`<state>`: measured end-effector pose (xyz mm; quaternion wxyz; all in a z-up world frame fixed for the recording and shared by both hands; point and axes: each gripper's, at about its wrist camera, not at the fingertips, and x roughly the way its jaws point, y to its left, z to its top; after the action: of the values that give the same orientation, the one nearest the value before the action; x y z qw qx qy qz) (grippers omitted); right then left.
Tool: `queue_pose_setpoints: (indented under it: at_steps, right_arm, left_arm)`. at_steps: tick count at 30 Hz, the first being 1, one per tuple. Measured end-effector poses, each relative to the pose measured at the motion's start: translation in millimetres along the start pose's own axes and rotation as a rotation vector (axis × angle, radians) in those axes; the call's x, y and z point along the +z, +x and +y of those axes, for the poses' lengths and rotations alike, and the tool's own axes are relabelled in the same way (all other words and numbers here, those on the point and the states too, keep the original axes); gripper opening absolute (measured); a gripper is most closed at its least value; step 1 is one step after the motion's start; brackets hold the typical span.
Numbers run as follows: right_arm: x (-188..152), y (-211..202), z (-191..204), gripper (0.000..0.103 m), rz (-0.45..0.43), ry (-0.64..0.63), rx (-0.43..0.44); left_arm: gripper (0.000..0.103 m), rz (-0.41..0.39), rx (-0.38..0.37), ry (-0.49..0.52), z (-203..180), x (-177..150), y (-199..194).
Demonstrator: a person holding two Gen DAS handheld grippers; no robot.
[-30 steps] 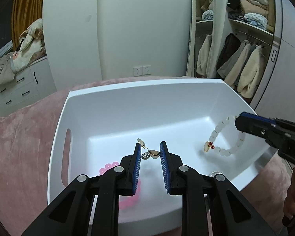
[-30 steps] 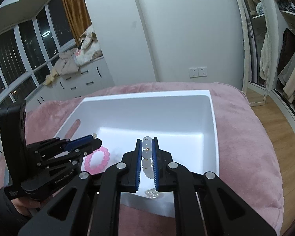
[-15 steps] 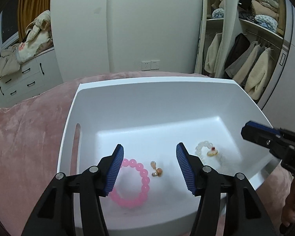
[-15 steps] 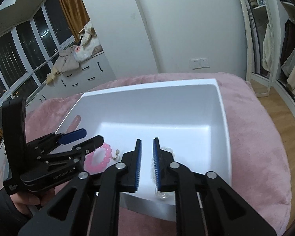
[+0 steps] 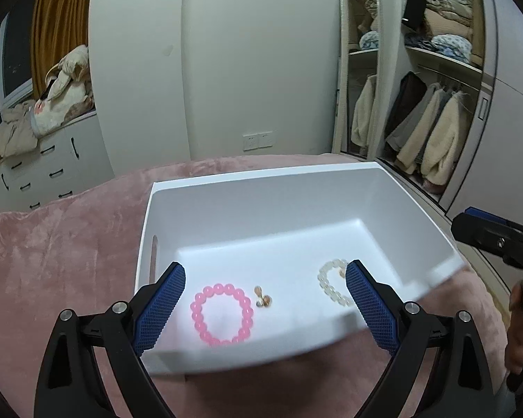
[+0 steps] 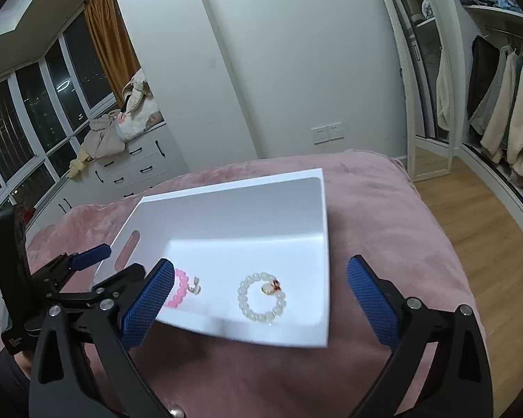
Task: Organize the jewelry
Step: 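Grasp the silver charm with the left tool while the right tool grasps the charm bracelet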
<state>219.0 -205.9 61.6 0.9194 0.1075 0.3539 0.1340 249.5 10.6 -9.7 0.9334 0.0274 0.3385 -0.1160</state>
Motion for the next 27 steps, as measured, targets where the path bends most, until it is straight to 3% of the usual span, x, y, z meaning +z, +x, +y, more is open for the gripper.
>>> queue_pose_setpoints:
  at_steps: [7,13,15,19,23,27]
  right_arm:
    - [-28,-26,-2,0.098,0.016,-0.010,0.027]
    - [-54,-44,0,0.097,0.055,-0.020,0.054]
    - [-68,-49,-1,0.091,0.085,-0.007,0.087]
    - [-96,-51,2,0.066,0.166,-0.013,0.139]
    - [-127,-42,5,0.056,0.253,0.027,0.192]
    - [-150,-33,16,0.053,0.344,-0.015,0.201]
  left_arm:
    - [0.094,0.023,-0.058,0.062,-14,-28,-26]
    - [0.094,0.088,-0.118,0.090,-27,-60,-35]
    - [0.094,0.096,-0.141,0.098,-31,-70,-39]
    - [0.094,0.126,-0.169,0.129,-42,-90,-41]
    - [0.083,0.189,-0.196,0.120,-47,-108,-28]
    - [0.079,0.233,-0.188,0.099,-47,-123,-17]
